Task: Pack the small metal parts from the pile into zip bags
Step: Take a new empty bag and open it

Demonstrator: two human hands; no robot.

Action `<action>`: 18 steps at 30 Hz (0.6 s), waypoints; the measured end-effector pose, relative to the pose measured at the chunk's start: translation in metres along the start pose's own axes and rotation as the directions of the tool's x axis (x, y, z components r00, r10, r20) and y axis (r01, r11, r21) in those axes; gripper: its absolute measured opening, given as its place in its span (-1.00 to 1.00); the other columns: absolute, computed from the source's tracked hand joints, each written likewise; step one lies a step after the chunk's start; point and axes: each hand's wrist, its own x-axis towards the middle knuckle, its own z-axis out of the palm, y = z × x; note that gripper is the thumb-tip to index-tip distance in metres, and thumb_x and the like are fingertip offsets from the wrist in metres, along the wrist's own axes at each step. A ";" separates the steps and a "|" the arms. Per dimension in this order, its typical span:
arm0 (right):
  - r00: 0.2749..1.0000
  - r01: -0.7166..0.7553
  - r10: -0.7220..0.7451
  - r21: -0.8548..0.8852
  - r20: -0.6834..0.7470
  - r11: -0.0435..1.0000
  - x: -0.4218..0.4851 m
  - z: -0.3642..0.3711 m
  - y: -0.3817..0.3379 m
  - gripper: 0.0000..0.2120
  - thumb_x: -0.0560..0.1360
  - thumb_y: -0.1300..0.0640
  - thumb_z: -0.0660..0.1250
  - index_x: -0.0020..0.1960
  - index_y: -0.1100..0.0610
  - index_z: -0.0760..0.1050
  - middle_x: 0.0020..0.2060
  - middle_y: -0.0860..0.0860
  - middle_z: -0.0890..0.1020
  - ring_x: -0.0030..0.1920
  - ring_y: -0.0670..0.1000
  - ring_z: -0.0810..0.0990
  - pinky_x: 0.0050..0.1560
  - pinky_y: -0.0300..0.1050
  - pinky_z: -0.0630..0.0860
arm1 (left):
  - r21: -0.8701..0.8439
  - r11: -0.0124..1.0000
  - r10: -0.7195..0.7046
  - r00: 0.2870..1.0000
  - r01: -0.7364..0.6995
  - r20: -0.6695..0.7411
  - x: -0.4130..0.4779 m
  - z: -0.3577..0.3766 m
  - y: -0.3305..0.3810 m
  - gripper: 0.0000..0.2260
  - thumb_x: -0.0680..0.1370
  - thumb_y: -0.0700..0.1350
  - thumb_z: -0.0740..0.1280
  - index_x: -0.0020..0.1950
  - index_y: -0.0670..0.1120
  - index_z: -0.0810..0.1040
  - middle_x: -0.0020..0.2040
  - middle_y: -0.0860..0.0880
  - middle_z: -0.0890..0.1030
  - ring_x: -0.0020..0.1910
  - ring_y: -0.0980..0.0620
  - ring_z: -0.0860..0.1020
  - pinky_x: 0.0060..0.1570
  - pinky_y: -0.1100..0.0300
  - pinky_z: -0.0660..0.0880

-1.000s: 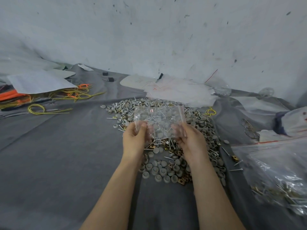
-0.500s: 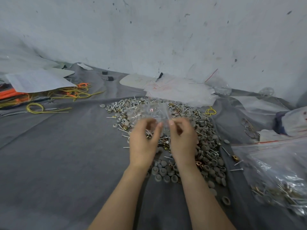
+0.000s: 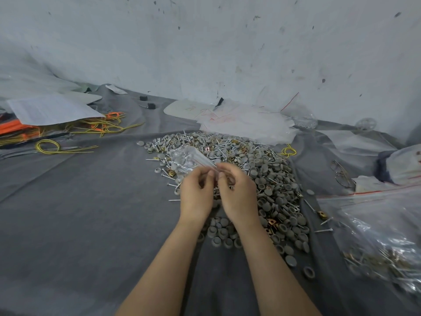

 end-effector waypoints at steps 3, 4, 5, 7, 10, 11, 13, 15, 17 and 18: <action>1.000 -0.005 0.005 0.032 0.015 0.999 -0.001 0.001 0.001 -0.78 0.55 0.22 0.26 0.17 0.12 0.56 0.00 -0.06 0.65 0.03 -0.16 0.59 0.09 -0.39 0.47 | -0.023 1.000 -0.005 1.000 0.005 -0.001 -0.001 -0.001 0.001 -0.88 0.58 -0.23 0.29 -0.12 -0.07 0.56 -0.18 -0.02 0.65 -0.16 0.05 0.63 -0.10 0.20 0.55; 1.000 -0.013 0.011 0.051 0.024 0.999 -0.001 0.001 0.001 -0.80 0.55 0.20 0.27 0.15 0.10 0.55 -0.03 -0.09 0.64 0.00 -0.19 0.59 0.06 -0.43 0.46 | -0.006 1.000 0.010 1.000 -0.010 -0.007 -0.002 -0.001 0.001 -0.89 0.58 -0.23 0.30 -0.12 -0.07 0.56 -0.20 0.00 0.65 -0.17 0.07 0.62 -0.13 0.23 0.54; 0.999 -0.019 0.017 0.068 0.034 0.998 -0.002 0.001 0.001 -0.82 0.55 0.16 0.28 0.13 0.08 0.55 -0.06 -0.12 0.63 -0.02 -0.23 0.58 0.03 -0.46 0.45 | 0.017 1.000 0.027 1.000 -0.026 -0.015 -0.003 -0.002 0.000 -0.88 0.57 -0.22 0.30 -0.13 -0.07 0.55 -0.22 0.02 0.63 -0.21 0.09 0.60 -0.18 0.27 0.52; 0.998 -0.042 0.036 0.108 0.057 0.993 -0.002 0.002 0.001 -0.86 0.53 0.10 0.34 0.08 0.05 0.54 -0.09 -0.14 0.63 -0.05 -0.26 0.58 0.01 -0.47 0.45 | 0.073 0.995 0.068 0.997 -0.066 -0.033 -0.004 -0.003 0.000 -0.83 0.55 -0.24 0.31 -0.20 -0.03 0.51 -0.30 0.06 0.59 -0.32 0.17 0.53 -0.29 0.34 0.44; 0.995 -0.079 0.069 0.162 0.071 0.984 -0.001 0.002 0.001 -0.90 0.49 0.10 0.39 -0.01 0.04 0.53 -0.13 -0.13 0.63 -0.06 -0.22 0.60 -0.01 -0.43 0.48 | 0.161 0.980 0.123 0.992 -0.117 -0.030 -0.007 -0.003 0.000 -0.74 0.55 -0.26 0.30 -0.27 0.03 0.44 -0.35 0.07 0.55 -0.39 0.21 0.47 -0.38 0.39 0.37; 0.995 -0.085 0.074 0.172 0.069 0.981 -0.001 0.001 0.000 -0.92 0.49 0.11 0.40 -0.03 0.03 0.53 -0.15 -0.14 0.63 -0.07 -0.23 0.60 -0.04 -0.44 0.48 | 0.173 0.977 0.133 0.991 -0.127 -0.027 -0.007 -0.003 0.000 -0.75 0.55 -0.26 0.30 -0.28 0.03 0.45 -0.36 0.05 0.55 -0.39 0.19 0.47 -0.39 0.39 0.36; 0.995 -0.087 0.075 0.175 0.070 0.981 0.000 -0.001 0.000 -0.95 0.49 0.12 0.40 -0.07 0.02 0.54 -0.18 -0.14 0.63 -0.11 -0.24 0.60 -0.08 -0.43 0.48 | 0.183 0.975 0.135 0.991 -0.129 -0.021 -0.007 -0.002 -0.001 -0.79 0.54 -0.26 0.31 -0.27 -0.03 0.47 -0.35 -0.03 0.57 -0.38 0.10 0.48 -0.40 0.34 0.36; 0.995 -0.080 0.069 0.165 0.071 0.983 0.000 -0.002 0.000 -0.95 0.50 0.12 0.39 -0.10 -0.01 0.53 -0.20 -0.14 0.64 -0.13 -0.22 0.61 -0.09 -0.39 0.51 | 0.181 0.976 0.127 0.992 -0.122 -0.012 -0.006 -0.002 -0.002 -0.80 0.54 -0.26 0.31 -0.26 -0.05 0.47 -0.33 -0.09 0.59 -0.35 0.03 0.50 -0.37 0.25 0.40; 0.996 -0.074 0.064 0.159 0.066 0.985 0.000 -0.002 0.000 -0.96 0.50 0.13 0.38 -0.10 0.00 0.54 -0.21 -0.12 0.64 -0.15 -0.19 0.62 -0.08 -0.31 0.55 | 0.179 0.976 0.125 0.992 -0.122 -0.004 -0.007 -0.001 -0.002 -0.77 0.53 -0.26 0.31 -0.27 0.00 0.46 -0.32 -0.08 0.59 -0.33 0.02 0.50 -0.34 0.20 0.41; 0.996 -0.071 0.062 0.153 0.063 0.986 0.000 -0.002 0.001 -0.98 0.51 0.13 0.37 -0.10 0.03 0.56 -0.22 -0.10 0.65 -0.16 -0.17 0.63 -0.09 -0.27 0.56 | 0.180 0.976 0.124 0.992 -0.121 -0.002 -0.007 -0.001 -0.003 -0.76 0.53 -0.26 0.32 -0.28 0.01 0.46 -0.33 -0.07 0.59 -0.33 0.03 0.50 -0.35 0.22 0.41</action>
